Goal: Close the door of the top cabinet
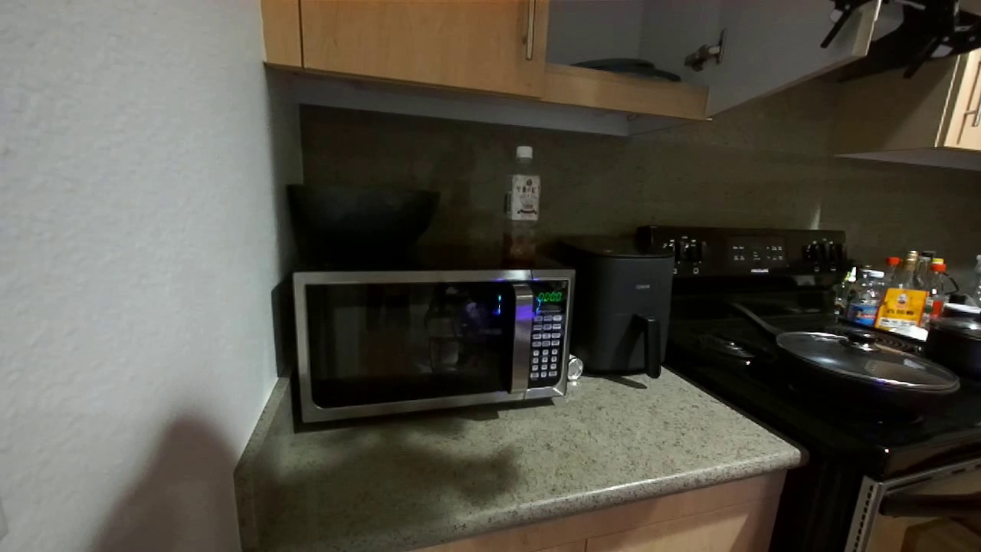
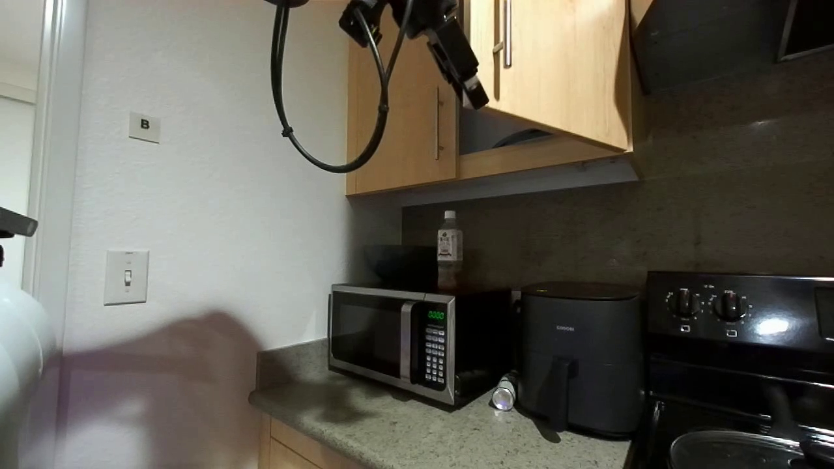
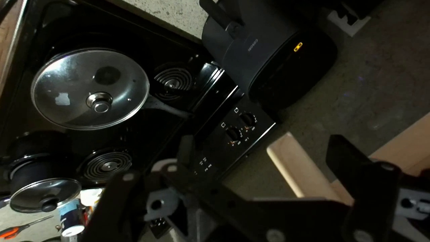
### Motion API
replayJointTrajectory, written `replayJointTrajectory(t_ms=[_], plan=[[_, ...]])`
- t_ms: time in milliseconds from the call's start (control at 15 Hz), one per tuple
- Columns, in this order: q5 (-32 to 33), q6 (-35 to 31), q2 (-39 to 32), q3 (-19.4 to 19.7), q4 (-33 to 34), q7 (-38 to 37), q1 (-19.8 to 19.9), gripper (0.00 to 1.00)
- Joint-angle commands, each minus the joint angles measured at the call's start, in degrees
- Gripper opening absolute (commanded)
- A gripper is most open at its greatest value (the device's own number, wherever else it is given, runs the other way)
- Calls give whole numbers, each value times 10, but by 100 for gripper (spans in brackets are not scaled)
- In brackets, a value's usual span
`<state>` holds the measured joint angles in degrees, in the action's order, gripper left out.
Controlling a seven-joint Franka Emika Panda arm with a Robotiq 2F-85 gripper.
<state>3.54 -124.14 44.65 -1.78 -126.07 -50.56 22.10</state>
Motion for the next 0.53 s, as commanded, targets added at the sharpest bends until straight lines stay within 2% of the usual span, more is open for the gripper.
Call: replayJointTrajectory(t_ms=[0, 133, 400, 467], plan=[[4, -1, -4, 6, 3, 0, -5, 100], [4, -1, -6, 8, 3, 1, -5, 100], [-7, 32, -15, 26, 12, 90, -56, 100], [-15, 40, -16, 31, 14, 113, -70, 75]])
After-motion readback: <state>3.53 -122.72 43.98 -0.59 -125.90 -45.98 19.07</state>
